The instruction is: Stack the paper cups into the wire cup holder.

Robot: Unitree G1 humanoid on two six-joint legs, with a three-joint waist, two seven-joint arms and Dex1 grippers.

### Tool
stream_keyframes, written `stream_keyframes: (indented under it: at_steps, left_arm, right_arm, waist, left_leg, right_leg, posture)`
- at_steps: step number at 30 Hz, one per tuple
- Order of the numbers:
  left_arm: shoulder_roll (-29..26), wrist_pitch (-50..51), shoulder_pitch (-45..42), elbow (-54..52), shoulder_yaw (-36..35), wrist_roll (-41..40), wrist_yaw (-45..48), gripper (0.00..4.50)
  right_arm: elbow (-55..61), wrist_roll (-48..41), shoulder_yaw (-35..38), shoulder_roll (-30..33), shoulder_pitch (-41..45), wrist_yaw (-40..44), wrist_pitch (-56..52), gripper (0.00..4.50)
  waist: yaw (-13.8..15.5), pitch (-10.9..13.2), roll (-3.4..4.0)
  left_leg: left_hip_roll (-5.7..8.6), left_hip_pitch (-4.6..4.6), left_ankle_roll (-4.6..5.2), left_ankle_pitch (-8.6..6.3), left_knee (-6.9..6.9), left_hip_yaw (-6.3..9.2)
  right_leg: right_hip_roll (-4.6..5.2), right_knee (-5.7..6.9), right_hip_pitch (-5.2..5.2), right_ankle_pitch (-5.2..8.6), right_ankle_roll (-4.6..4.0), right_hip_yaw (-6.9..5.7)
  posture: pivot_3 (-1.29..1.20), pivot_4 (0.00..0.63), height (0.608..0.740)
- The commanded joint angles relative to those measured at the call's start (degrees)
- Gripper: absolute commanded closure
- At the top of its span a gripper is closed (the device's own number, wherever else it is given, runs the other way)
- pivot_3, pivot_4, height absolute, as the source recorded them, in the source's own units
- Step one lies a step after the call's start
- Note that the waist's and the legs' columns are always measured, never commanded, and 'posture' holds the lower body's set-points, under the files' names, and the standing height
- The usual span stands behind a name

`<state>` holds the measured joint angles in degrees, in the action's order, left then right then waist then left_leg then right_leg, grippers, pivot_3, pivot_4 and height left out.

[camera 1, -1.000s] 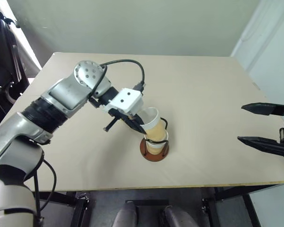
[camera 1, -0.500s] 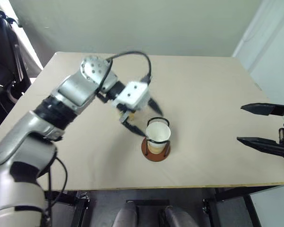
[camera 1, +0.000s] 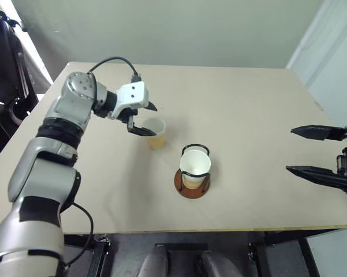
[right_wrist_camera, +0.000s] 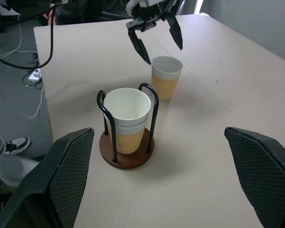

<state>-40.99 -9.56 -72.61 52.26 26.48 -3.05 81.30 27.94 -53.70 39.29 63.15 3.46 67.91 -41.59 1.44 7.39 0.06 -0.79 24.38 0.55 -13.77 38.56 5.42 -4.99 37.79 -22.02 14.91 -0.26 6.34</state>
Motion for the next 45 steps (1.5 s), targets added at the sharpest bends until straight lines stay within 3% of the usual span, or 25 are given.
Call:
stream_keyframes:
  at_steps: [1, 3, 6, 16, 24, 28, 30, 33, 38, 45]
  left_arm:
    - [0.78, -0.92, 0.11, 0.05, -1.9, 2.84, 0.73, 0.04]
    - [1.54, -0.94, 0.6, 0.36, -2.12, 4.13, 0.71, 0.04]
    - [2.32, -0.93, 1.62, 0.67, -2.66, 5.3, 1.83, 0.61]
    - [3.09, -1.48, 1.96, 1.66, -4.06, 7.82, 2.97, 4.38]
    - [2.68, -0.3, -1.67, 1.54, -8.22, 5.84, 6.54, 4.45]
    - [2.7, 8.9, -4.62, -10.33, -9.87, -6.07, 11.2, 4.45]
    - [1.58, 15.2, -5.0, -18.09, -8.27, -14.51, 11.2, 4.45]
    - [-4.71, 20.45, -3.2, -30.32, -0.65, -27.34, 11.2, 4.45]
    - [-8.47, 20.3, -3.5, -36.87, 6.97, -34.99, 11.2, 4.45]
    - [-10.02, 19.01, -3.35, -40.6, 13.45, -38.91, 11.2, 4.45]
  right_arm:
    - [1.63, -0.32, 2.91, 0.71, -0.45, -0.15, 0.33, 0.0]
    - [1.95, -0.43, 3.04, 0.62, -0.77, -0.4, 0.24, 0.0]
    - [2.24, -0.52, 3.05, 0.66, -0.9, -0.72, 0.11, 0.0]
    - [2.81, -0.54, 3.23, 0.69, -1.1, -1.65, -0.09, 0.0]
    - [1.97, 0.14, 3.84, 1.02, -1.13, -1.33, 0.44, 0.0]
    - [1.37, 0.36, 4.01, 1.39, -0.98, -0.92, 0.64, 0.0]
    - [1.38, -0.49, 4.63, 1.73, -1.28, -0.06, 0.05, 0.0]
    - [2.58, -1.41, 6.64, 1.95, -3.25, 2.19, -1.01, 0.0]
    - [2.99, -1.03, 8.21, 1.77, -4.15, 1.83, -1.39, 0.0]
    - [4.38, -0.8, 9.92, 0.78, -6.05, 0.85, -1.9, 0.0]
  waist:
    - [-0.02, 0.0, 0.0]
    - [-0.03, 0.0, 0.0]
    - [-0.04, 0.0, 0.0]
    - [-0.03, 0.0, 0.0]
    - [-0.03, 0.02, -0.03]
    - [0.05, 0.02, -0.04]
    - [0.06, 0.02, -0.04]
    - [-0.22, 0.0, -0.01]
    - [-0.55, 0.01, 0.01]
    - [-0.53, 0.01, 0.01]
  left_leg:
    - [0.06, 0.0, 0.07, -0.04, 0.05, -0.01]
    - [0.14, 0.01, 0.13, -0.08, 0.1, -0.07]
    - [0.19, 0.04, 0.23, -0.14, 0.22, -0.1]
    - [0.2, 0.08, 0.32, -0.19, 0.47, -0.11]
    - [0.2, 0.09, 0.32, -0.19, 0.5, -0.11]
    - [0.24, 0.26, 0.37, -0.22, 0.54, -0.11]
    - [0.32, 0.28, 0.43, -0.25, 0.56, -0.11]
    - [0.48, 0.23, 0.55, -0.33, 0.52, -0.18]
    - [0.49, -0.02, 0.49, -0.37, 0.5, -0.18]
    - [0.49, -0.19, 0.53, -0.37, 0.52, -0.14]
  right_leg:
    - [0.06, 0.0, 0.02, 0.03, 0.05, 0.0]
    - [0.18, 0.0, 0.04, 0.1, 0.18, 0.01]
    - [0.26, 0.0, 0.07, 0.17, 0.29, 0.02]
    - [0.27, 0.06, 0.12, 0.15, 0.37, 0.02]
    - [0.27, 0.07, 0.1, 0.14, 0.4, 0.02]
    - [0.28, 0.05, 0.03, 0.14, 0.4, 0.02]
    - [0.35, 0.04, 0.04, 0.17, 0.46, 0.02]
    - [0.48, 0.02, 0.05, 0.26, 0.63, 0.12]
    - [0.48, 0.07, 0.18, 0.31, 0.69, 0.15]
    - [0.51, 0.14, 0.36, 0.22, 0.59, 0.15]
  posture:
    - [0.0, 0.15, 0.74]
    - [0.0, 0.15, 0.74]
    - [0.0, 0.15, 0.74]
    - [0.0, 0.15, 0.74]
    - [0.0, 0.15, 0.74]
    - [0.0, 0.15, 0.74]
    - [0.0, 0.15, 0.74]
    - [0.0, 0.15, 0.74]
    - [0.0, 0.15, 0.74]
    - [0.0, 0.15, 0.74]
